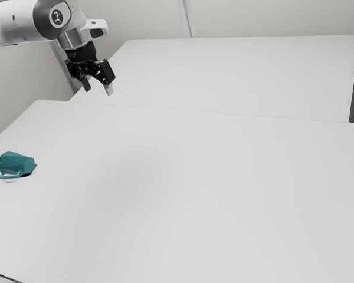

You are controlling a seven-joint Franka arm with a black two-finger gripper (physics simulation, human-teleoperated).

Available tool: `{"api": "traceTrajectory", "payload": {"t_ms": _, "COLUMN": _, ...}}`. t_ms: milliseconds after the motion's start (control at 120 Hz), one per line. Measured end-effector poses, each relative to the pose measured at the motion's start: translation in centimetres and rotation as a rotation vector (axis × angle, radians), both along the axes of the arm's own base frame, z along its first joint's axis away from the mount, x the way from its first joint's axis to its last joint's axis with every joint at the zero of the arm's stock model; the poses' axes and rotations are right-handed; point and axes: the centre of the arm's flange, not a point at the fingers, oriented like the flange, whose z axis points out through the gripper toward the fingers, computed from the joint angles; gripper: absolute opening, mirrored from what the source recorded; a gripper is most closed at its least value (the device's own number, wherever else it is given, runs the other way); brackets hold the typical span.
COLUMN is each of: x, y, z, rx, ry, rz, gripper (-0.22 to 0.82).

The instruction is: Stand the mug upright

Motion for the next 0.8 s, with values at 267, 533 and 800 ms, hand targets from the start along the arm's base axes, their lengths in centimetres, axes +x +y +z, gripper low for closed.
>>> {"api": "traceTrajectory", "payload": {"t_ms": 267, "x": 0.2, "y": 0.1, "z": -0.1, "rx": -0.003, "ry": -0.01, "rz": -0.021, "gripper": 0.6}}
{"api": "traceTrajectory", "payload": {"t_ms": 533, "x": -3.8, "y": 16.3, "z": 0.9, "rx": -0.155, "ry": -0.043, "rz": 0.233, "gripper": 0.6}}
{"api": "traceTrajectory", "payload": {"t_ms": 800, "x": -10.6, "y": 34.6, "z": -1.8, "rx": -0.332, "ry": -0.064, "rz": 0.401, "gripper": 0.6}}
